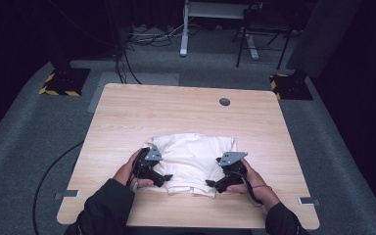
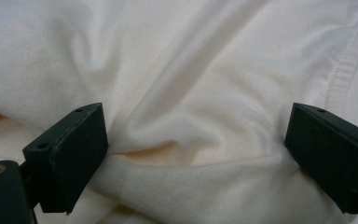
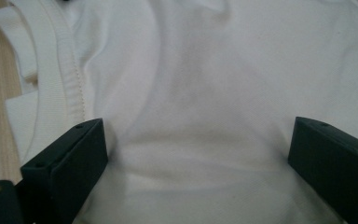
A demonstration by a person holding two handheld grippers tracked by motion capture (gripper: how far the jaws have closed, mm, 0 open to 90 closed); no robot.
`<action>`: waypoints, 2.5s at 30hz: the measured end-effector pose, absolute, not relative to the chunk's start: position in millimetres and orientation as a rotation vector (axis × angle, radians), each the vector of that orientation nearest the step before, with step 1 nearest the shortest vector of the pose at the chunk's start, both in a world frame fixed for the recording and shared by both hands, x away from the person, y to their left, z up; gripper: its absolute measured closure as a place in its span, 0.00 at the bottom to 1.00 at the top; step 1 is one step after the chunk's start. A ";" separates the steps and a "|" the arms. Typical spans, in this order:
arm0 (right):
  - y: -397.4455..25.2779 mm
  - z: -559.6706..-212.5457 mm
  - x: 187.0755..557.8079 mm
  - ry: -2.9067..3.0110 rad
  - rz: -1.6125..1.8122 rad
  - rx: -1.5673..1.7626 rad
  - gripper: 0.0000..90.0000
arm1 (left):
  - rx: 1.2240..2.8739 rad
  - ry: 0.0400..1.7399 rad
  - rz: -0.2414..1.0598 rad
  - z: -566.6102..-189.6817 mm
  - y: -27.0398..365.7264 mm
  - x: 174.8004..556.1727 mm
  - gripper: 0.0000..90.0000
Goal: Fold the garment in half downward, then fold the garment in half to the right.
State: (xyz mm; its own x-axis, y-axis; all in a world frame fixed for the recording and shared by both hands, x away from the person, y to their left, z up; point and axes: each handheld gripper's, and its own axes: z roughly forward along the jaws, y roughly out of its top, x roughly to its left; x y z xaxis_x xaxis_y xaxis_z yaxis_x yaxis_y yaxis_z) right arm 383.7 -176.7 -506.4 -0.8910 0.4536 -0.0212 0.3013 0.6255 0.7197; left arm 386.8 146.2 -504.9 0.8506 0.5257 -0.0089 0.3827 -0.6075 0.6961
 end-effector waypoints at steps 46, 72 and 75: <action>-230.2 -511.2 331.1 2.553 1.078 0.721 0.04 | 2.280 0.791 0.316 -510.7 210.8 299.3 0.02; -236.0 -512.1 332.9 2.554 1.057 0.848 0.01 | 2.289 0.770 0.305 -510.7 211.3 301.9 0.01; -236.3 -512.2 333.2 2.553 1.058 0.849 0.01 | 2.289 0.772 0.306 -510.6 211.1 302.2 0.01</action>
State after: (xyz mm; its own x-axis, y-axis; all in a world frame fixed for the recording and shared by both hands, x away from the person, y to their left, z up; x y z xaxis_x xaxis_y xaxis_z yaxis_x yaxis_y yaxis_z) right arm 333.2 -236.3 -512.2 -0.7988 0.6016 -0.0078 0.4197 0.5666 0.7091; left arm 302.2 211.1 -510.6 0.7951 0.6065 0.0020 0.4433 -0.5834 0.6806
